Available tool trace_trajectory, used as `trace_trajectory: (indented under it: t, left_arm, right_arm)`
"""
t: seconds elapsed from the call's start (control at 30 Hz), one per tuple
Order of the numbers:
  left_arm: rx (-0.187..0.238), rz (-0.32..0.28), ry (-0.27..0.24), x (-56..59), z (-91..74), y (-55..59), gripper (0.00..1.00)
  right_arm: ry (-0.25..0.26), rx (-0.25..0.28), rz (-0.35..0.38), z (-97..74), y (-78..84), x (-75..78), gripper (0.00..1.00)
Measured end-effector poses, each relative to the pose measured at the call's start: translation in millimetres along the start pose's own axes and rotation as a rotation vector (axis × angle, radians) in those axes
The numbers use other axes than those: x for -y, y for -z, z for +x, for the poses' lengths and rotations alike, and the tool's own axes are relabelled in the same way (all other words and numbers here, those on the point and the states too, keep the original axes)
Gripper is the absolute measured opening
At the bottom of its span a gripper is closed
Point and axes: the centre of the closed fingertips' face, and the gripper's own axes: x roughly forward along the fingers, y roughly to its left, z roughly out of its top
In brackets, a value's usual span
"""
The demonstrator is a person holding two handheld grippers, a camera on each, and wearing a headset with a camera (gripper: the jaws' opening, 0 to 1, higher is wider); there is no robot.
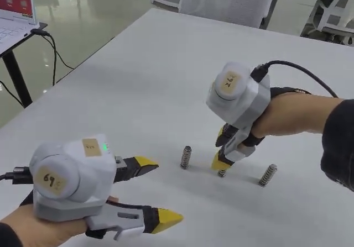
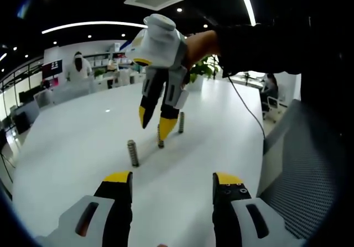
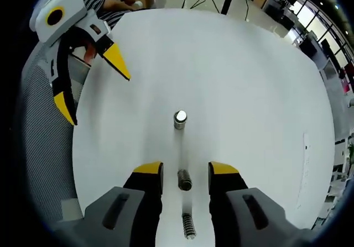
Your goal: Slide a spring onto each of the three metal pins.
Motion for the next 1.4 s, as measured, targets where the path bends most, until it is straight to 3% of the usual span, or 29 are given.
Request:
trace_trajectory:
  t: [0.47, 0.93, 1.2, 1.4]
  left_arm:
    - [-0.006, 0.000, 0.006, 1.4, 0.2, 2.3, 0.53]
    - [-0.012, -0.001, 0.014, 3.1, 0.9, 3.9, 0.54]
    - [-0.015, 0.002, 0.019, 4.4, 1.9, 4.1, 0.54]
    - [-0.017, 0.002, 0.024, 5.3, 2.9, 4.1, 0.54]
  right_arm:
    - [0.036, 0.073, 0.071, -7.7, 19.0, 0.3, 0.45]
    - [0.095, 0.214, 0.139, -16.2, 21.6, -1.0, 0.60]
    - [0.161, 0.326, 0.232, -27.3, 27.3, 6.9, 0.65]
    - [0.198, 0.375, 0.290, -31.6, 36.3, 8.3, 0.66]
